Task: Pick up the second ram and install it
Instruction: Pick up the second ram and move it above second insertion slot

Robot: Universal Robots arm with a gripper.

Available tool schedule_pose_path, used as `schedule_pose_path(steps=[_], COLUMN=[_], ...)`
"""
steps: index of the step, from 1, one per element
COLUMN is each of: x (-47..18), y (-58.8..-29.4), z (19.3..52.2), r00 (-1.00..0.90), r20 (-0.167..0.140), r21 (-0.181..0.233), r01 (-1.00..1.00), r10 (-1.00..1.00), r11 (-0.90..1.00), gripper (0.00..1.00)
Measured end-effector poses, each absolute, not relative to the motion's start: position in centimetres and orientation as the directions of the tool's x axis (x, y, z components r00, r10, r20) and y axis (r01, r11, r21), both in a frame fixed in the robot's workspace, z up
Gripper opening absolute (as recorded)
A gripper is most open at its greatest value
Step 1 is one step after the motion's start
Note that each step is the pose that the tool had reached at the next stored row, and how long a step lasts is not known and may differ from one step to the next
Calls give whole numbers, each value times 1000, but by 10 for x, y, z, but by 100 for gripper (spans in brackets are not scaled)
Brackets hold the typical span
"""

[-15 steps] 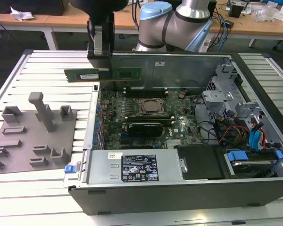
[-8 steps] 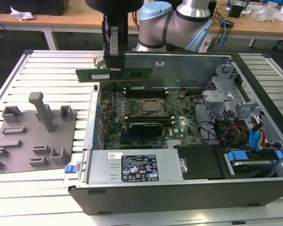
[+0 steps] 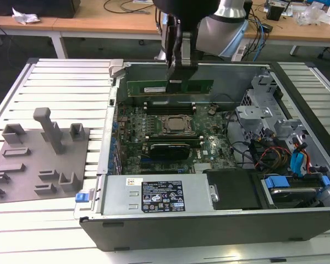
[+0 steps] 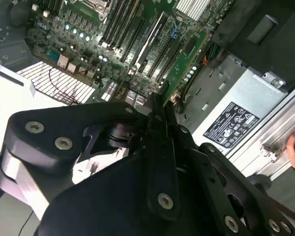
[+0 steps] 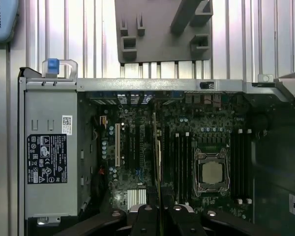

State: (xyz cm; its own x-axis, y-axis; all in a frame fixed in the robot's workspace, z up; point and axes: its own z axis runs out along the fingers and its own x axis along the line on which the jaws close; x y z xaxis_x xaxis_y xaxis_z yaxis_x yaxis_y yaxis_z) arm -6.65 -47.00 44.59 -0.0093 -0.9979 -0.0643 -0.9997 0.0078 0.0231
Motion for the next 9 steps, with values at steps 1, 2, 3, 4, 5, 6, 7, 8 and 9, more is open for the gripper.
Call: schedule_pose_path(steps=[1, 2, 3, 4, 5, 6, 7, 8, 9], x=[-64, -63, -60, -55, -49, -44, -40, -40, -37], y=[-470, -470, -470, -470, -470, -470, -470, -470, -469], z=[446, 446, 446, 446, 446, 446, 446, 445, 444], r00=[-9, -9, -9, -9, -9, -9, -10, -25, -61], r20=[-64, -64, -64, -64, -64, -64, -64, -65, -65], r21=[23, 23, 23, 23, 23, 23, 23, 23, 23], r01=[-1000, -1000, -1000, -1000, -1000, -1000, -1000, -999, -998], r10=[-998, -998, -998, -998, -998, -998, -998, -998, -996], r11=[8, 8, 8, 8, 8, 8, 9, 24, 59], gripper=[14, 14, 14, 14, 14, 14, 14, 14, 14])
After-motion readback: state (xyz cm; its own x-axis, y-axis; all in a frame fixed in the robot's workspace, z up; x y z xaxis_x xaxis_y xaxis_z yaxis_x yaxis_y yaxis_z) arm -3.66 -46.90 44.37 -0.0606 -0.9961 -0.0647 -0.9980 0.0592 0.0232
